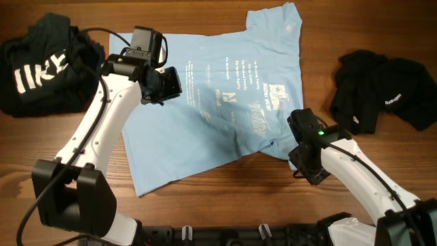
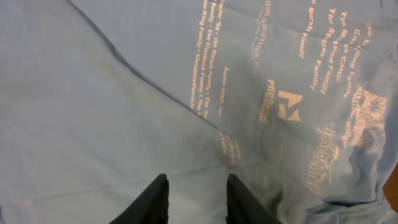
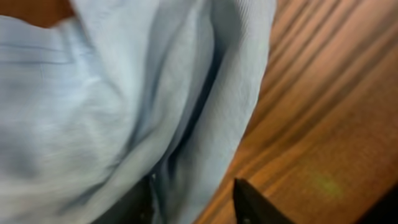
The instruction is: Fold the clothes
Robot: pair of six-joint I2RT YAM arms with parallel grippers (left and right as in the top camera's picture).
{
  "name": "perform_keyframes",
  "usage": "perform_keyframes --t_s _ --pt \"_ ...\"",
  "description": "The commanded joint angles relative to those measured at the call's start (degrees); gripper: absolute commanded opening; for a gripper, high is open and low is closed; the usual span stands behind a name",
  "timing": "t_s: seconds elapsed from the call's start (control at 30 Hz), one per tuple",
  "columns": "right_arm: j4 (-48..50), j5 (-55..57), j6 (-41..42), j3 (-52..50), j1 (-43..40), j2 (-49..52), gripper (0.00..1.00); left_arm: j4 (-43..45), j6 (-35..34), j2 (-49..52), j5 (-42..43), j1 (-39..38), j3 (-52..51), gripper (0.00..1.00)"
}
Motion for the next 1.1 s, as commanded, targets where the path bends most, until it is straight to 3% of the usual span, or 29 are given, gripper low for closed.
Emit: perform_keyframes --t_s 0.0,0.1,0.3,0.43,0.5,0.53,0.63,1.07 --pt "-1.73 1.51 2.25 0.2 0.33 0.44 0.3 0.76 0.02 -0.94 -0.98 -0.13 -0.46 0.31" --pt "-4.94 1.51 2.14 0.66 0.33 -0.33 0.04 1.22 -0.15 -0.94 -0.98 -0.13 -0.46 0.32" --pt "-12.63 1.51 0.87 2.69 0.33 -4.39 0.04 1.66 -0.15 -0.94 -0.98 -0.13 -0.46 0.33" --pt "-11.54 1.55 0.57 2.75 0.33 -8.5 0.04 1.66 -0.15 -0.94 -0.98 -0.15 -0.46 0.34" --pt "-9.01 1.09 -0.9 2.67 0.33 -9.16 0.14 1.84 -0.15 -0.94 -0.98 -0.13 -0.46 0.34" --pt "-7.17 -0.04 -2.21 2.6 0.33 -9.11 0.24 1.88 -0.13 -0.94 -0.98 -0.13 -0.46 0.34" --pt "-2.93 -3.61 -5.6 1.77 0.33 -8.09 0.43 1.88 -0.13 -0.94 -1.01 -0.13 -0.46 0.34" --pt "0.04 -5.03 -8.85 1.09 0.35 -0.87 0.47 1.88 -0.11 -0.94 -1.03 -0.13 -0.46 0.36"
